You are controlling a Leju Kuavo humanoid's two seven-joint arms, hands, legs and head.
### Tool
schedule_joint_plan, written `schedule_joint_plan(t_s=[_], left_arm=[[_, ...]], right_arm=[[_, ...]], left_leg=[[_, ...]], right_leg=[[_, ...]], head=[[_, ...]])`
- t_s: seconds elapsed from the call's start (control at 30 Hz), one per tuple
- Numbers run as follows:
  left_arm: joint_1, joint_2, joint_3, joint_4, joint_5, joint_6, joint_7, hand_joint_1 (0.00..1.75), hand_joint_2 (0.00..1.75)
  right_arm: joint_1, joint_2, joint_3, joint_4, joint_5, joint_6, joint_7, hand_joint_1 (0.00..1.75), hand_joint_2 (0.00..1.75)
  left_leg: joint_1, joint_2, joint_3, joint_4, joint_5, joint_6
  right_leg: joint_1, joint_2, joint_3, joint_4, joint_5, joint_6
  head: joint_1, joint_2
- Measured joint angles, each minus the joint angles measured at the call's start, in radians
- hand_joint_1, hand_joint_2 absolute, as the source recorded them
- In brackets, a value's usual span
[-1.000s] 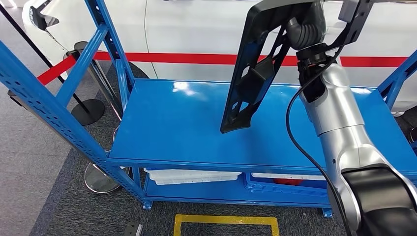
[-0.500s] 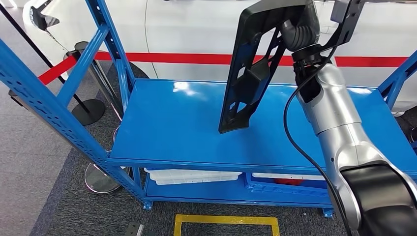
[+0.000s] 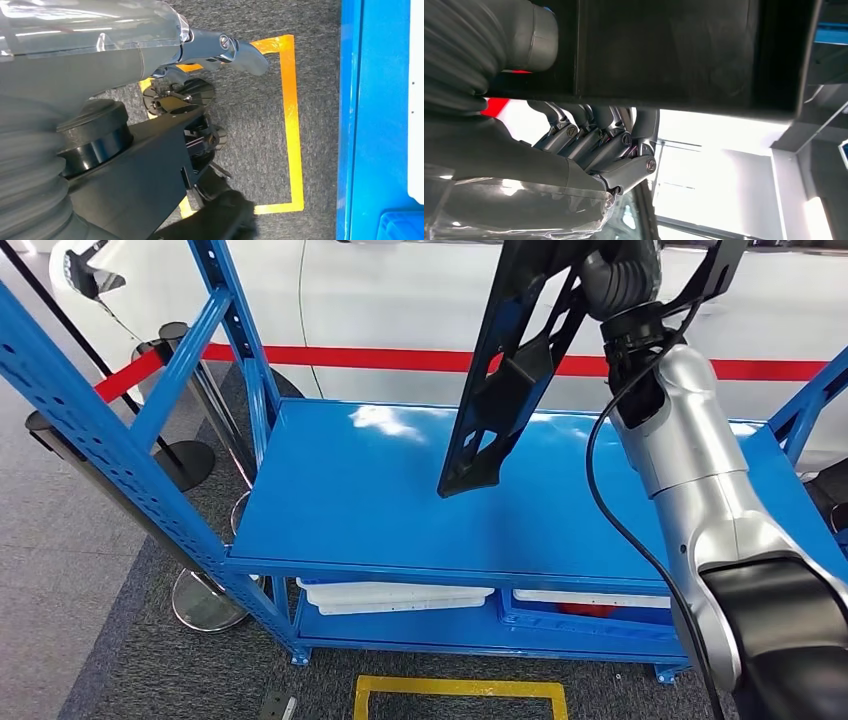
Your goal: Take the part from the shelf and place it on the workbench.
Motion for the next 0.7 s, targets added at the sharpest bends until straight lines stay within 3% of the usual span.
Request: schedule_joint_plan(t_s=[0.07, 0.1, 0.17, 0.23, 0.27, 0.37, 0.4, 0.43, 0.5, 0.57, 0.6, 0.7], left_arm=[[-0.001, 0.000, -0.001, 0.000, 0.000, 0.000, 0.000, 0.00, 1.75], [-0.002, 0.000, -0.002, 0.000, 0.000, 0.000, 0.001, 0.00, 1.75], [-0.002, 0.000, -0.004, 0.000, 0.000, -0.001, 0.001, 0.00, 1.75], [-0.001, 0.001, -0.005, 0.000, 0.000, -0.001, 0.000, 0.00, 1.75], [-0.001, 0.001, -0.006, 0.000, 0.001, -0.001, -0.001, 0.00, 1.75], [0.001, 0.002, -0.008, 0.000, 0.003, 0.000, -0.003, 0.00, 1.75], [0.002, 0.002, -0.008, 0.000, 0.003, 0.001, -0.003, 0.00, 1.75], [0.003, 0.003, -0.010, 0.000, 0.003, 0.002, -0.003, 0.00, 1.75], [0.003, 0.003, -0.012, 0.000, 0.003, 0.006, -0.003, 0.00, 1.75], [0.003, 0.004, -0.013, 0.000, 0.004, 0.012, -0.003, 0.00, 1.75], [0.003, 0.004, -0.013, 0.000, 0.005, 0.014, -0.003, 0.00, 1.75], [0.007, 0.007, -0.014, 0.000, 0.006, 0.018, -0.004, 0.00, 1.75]], right_arm=[[-0.015, 0.000, 0.000, 0.002, -0.001, 0.001, 0.001, 1.75, 1.75], [-0.019, -0.001, 0.000, 0.004, -0.001, 0.001, 0.001, 1.75, 1.75], [-0.022, -0.001, 0.000, 0.008, -0.001, 0.001, 0.001, 1.75, 1.75], [-0.026, -0.001, 0.000, 0.012, -0.001, 0.004, 0.001, 1.75, 1.75], [-0.030, -0.001, 0.000, 0.015, -0.002, 0.006, 0.001, 1.75, 1.75], [-0.041, -0.001, 0.000, 0.023, -0.002, 0.011, 0.001, 1.75, 1.75], [-0.042, -0.001, 0.000, 0.025, -0.002, 0.012, 0.001, 1.75, 1.75], [-0.043, -0.001, 0.000, 0.028, -0.002, 0.012, 0.001, 1.75, 1.75], [-0.044, -0.001, 0.000, 0.031, -0.003, 0.013, 0.001, 1.75, 1.75], [-0.049, -0.002, 0.000, 0.031, -0.004, 0.016, 0.001, 1.75, 1.75], [-0.052, -0.003, 0.000, 0.031, -0.005, 0.018, 0.001, 1.75, 1.75], [-0.056, -0.008, 0.000, 0.031, -0.008, 0.022, 0.002, 1.75, 1.75]], left_leg=[[-0.001, -0.002, -0.005, 0.007, -0.004, -0.009], [-0.001, -0.003, -0.008, 0.009, -0.005, -0.014], [-0.001, -0.005, -0.012, 0.009, -0.002, -0.024], [-0.001, -0.003, -0.023, 0.029, -0.024, -0.035], [0.000, -0.001, -0.037, 0.064, -0.051, -0.041], [0.008, 0.004, -0.109, 0.252, -0.152, -0.052], [0.010, 0.005, -0.121, 0.292, -0.162, -0.055], [0.012, 0.006, -0.117, 0.293, -0.151, -0.057], [0.016, 0.009, -0.057, 0.190, -0.090, -0.058], [0.015, 0.011, 0.008, 0.069, -0.053, -0.054], [0.013, 0.011, 0.022, 0.038, -0.048, -0.051], [0.010, 0.010, 0.014, 0.024, -0.037, -0.034]], right_leg=[[0.004, 0.003, 0.059, -0.116, 0.037, -0.006], [0.007, 0.005, 0.071, -0.142, 0.038, -0.009], [0.009, 0.005, 0.072, -0.152, 0.038, -0.019], [0.005, 0.000, 0.070, -0.161, 0.043, -0.033], [0.002, -0.002, 0.068, -0.165, 0.047, -0.040], [0.004, -0.005, 0.057, -0.165, 0.055, -0.050], [0.005, -0.006, 0.053, -0.163, 0.057, -0.050], [0.005, -0.006, 0.049, -0.160, 0.060, -0.048], [0.004, -0.007, 0.041, -0.152, 0.062, -0.045], [0.005, -0.008, 0.031, -0.144, 0.066, -0.038], [0.006, -0.008, 0.027, -0.142, 0.071, -0.032], [0.004, -0.007, 0.020, -0.142, 0.082, -0.009]], head=[[0.000, 0.000], [0.000, 0.000], [0.000, 0.000], [0.000, 0.000], [0.000, 0.000], [0.000, 0.000], [0.000, 0.000], [0.000, 0.000], [0.000, 0.000], [0.000, 0.000], [0.000, 0.000], [0.000, 0.000]])
